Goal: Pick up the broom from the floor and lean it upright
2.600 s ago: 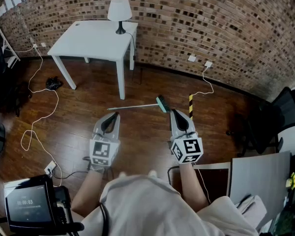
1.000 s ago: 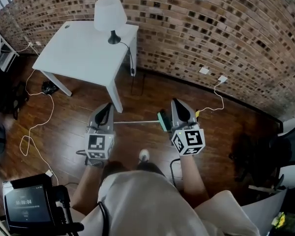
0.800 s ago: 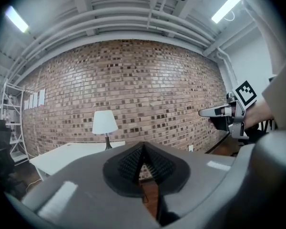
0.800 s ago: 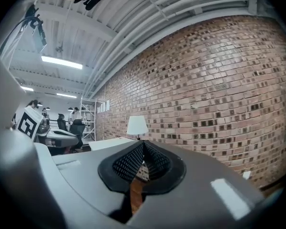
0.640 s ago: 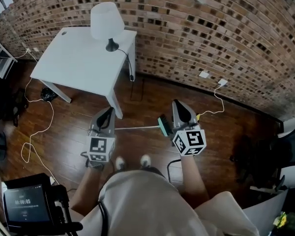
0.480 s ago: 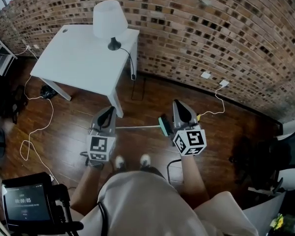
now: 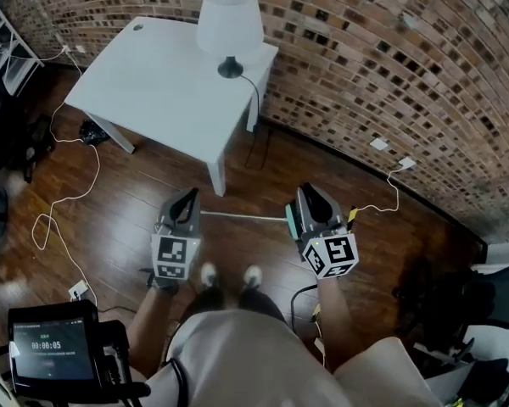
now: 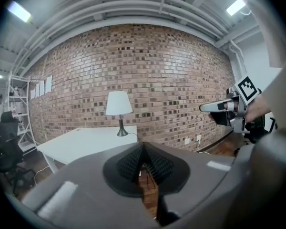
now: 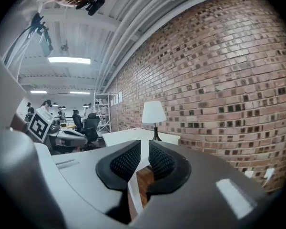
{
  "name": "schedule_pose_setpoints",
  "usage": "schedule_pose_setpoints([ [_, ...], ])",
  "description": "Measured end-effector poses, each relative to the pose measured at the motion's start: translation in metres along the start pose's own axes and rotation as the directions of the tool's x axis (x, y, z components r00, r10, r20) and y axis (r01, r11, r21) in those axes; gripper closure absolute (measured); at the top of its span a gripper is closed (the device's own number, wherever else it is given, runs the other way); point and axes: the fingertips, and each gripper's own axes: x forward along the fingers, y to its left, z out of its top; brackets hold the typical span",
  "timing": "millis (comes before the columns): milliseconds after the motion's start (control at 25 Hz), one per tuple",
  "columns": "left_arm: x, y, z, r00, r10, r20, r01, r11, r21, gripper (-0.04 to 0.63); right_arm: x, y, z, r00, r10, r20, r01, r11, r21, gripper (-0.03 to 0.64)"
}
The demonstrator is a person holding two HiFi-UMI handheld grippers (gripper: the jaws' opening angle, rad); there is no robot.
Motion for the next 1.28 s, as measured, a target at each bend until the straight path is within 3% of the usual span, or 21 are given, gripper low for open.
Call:
schedule_pose_setpoints([
  [200,0.009,0.035,-0.031,0.997,0.051,-0.061,-0.052,0.998,-0.021,0.595,0.044,0.025,-0.05,0.986,0.104,-0.131,-0.109,0.994,-0.03,0.541],
  [480,0.027,0.073,-0.095,0.984,0.099,-0.148,-0.108,0.993,-0.054,0.594,0.103,0.058,-0.122,0.937,0.226,-0.266,-0.248,0.967,-0.05,0.528],
  [640,0.038,0.088,-0.146,0.973,0.126,-0.191,-0.145,0.985,-0.09,0.594,0.131,0.072,-0.18,0.903,0.267,-0.335,-0.293,0.956,-0.027,0.525],
  [960,0.053,0.112,-0.266,0.946,0.156,-0.284,-0.202,0.969,-0.142,0.594,0.171,0.104,-0.321,0.81,0.339,-0.478,-0.384,0.923,0.004,0.512],
  [1280,0.069,0.102,-0.388,0.904,0.185,-0.386,-0.284,0.933,-0.219,0.594,0.214,0.116,-0.425,0.763,0.392,-0.515,-0.442,0.896,0.027,0.512],
])
